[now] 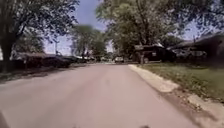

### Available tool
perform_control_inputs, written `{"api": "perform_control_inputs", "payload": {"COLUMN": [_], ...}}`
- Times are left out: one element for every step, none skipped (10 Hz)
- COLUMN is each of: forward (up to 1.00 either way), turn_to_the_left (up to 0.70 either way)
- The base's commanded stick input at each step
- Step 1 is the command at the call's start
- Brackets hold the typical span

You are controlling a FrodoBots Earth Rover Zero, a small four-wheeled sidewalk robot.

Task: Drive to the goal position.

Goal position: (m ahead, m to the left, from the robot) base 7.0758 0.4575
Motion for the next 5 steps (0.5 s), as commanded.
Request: {"api": "perform_control_inputs", "payload": {"forward": [0.70, 0.70, 0.70, 0.70, 0.70], "turn_to_the_left": [0.00, 0.00, 0.00, 0.00, 0.00]}}
